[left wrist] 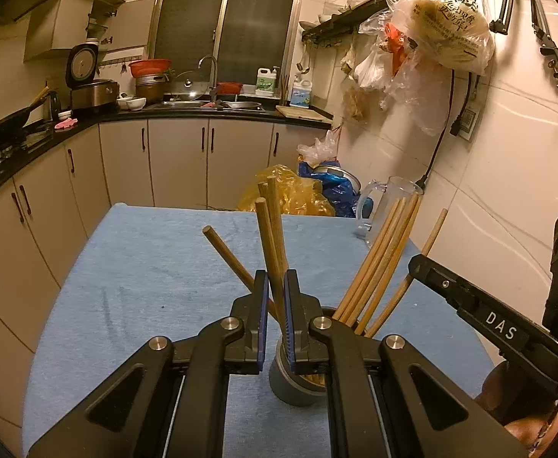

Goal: Organize utensils
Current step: 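Lower both upright chopsticks into the black cup, then open both tools to release the chopsticks and pull back from the cup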

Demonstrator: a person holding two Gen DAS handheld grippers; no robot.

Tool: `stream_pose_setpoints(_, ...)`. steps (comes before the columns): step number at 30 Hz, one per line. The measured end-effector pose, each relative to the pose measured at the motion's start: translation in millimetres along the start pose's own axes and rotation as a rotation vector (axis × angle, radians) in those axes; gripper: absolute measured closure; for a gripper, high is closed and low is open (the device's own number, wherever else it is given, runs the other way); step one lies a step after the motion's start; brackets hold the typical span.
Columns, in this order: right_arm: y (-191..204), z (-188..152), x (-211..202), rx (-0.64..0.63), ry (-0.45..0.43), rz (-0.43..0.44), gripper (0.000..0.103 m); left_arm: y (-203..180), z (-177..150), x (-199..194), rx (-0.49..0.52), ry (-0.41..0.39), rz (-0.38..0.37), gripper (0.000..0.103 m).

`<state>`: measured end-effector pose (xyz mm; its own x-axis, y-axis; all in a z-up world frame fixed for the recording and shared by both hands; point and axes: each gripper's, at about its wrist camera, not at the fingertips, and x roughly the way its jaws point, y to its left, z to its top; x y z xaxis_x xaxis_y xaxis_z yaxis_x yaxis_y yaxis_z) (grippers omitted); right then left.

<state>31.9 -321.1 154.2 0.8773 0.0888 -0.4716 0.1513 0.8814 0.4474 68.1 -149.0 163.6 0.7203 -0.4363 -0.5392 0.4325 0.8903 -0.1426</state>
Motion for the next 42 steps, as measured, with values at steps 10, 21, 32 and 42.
stream_pose_setpoints(10, 2.8, 2.2, -12.2, 0.0, -0.01, 0.002, 0.095, 0.4, -0.7, -3.1, 0.002, 0.0, 0.012, 0.095)
stream_pose_setpoints(21, 1.2, 3.2, -37.4, 0.006, -0.037, -0.019, 0.074, 6.5, -4.9, -20.8, -0.008, -0.01, 0.066, 0.065)
stream_pose_setpoints(32, 15.7, -53.1, -89.1, -0.173, -0.07, -0.266, 0.008, 39.2, -76.0, -95.0, -0.089, -0.052, 0.253, 0.019)
stream_pose_setpoints(42, 28.5, -116.0, -128.1, -0.228, -0.009, -0.328, 0.002, 33.2, -138.8, -148.7, -0.048, -0.003, 0.398, 0.006)
